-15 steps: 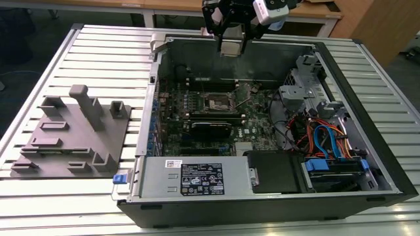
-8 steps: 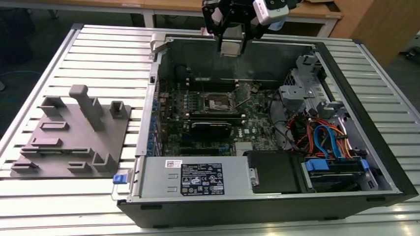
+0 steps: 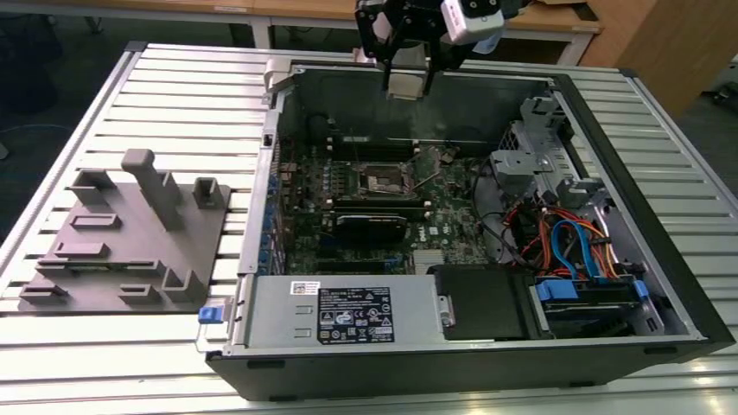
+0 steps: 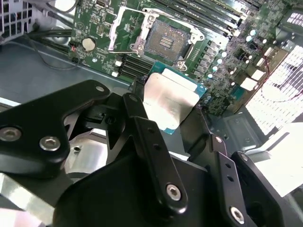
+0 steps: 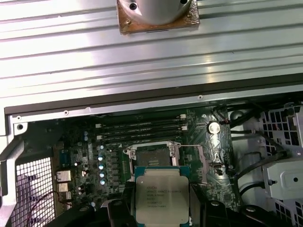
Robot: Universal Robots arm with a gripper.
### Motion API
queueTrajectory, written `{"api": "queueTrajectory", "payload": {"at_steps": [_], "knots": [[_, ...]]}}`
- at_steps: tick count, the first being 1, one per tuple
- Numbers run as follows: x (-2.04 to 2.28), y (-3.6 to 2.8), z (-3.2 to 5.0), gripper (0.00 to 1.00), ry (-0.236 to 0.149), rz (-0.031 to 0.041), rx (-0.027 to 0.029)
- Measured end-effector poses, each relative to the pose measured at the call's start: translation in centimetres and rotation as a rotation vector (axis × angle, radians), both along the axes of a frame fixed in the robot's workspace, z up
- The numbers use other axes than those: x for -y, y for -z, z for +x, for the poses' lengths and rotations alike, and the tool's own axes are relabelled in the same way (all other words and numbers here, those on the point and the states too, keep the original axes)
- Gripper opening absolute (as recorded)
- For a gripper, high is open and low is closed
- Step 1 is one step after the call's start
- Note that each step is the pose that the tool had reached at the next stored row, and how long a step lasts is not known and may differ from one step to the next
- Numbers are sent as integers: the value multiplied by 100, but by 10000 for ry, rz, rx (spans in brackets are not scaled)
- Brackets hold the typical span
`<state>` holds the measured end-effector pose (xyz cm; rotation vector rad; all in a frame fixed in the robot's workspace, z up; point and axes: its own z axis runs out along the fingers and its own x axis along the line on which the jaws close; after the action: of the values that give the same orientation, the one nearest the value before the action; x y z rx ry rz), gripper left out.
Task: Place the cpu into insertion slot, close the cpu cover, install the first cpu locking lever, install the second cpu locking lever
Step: 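Place the cpu into insertion slot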
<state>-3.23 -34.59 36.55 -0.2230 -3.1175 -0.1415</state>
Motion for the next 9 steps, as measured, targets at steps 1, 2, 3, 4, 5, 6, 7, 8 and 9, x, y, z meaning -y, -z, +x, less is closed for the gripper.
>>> {"api": "queueTrajectory", "payload": {"at_steps": [1, 2, 3, 4, 5, 6, 7, 8, 9], "knots": [[0, 0, 0, 54, 61, 1, 0], [0, 0, 0, 54, 80, 1, 0], [0, 0, 0, 54, 84, 1, 0], [0, 0, 0, 54, 84, 1, 1], [0, 0, 0, 54, 85, 1, 1], [0, 0, 0, 54, 85, 1, 1], [0, 0, 0, 54, 85, 1, 1], [0, 0, 0, 54, 85, 1, 1], [0, 0, 0, 54, 85, 1, 1]]}}
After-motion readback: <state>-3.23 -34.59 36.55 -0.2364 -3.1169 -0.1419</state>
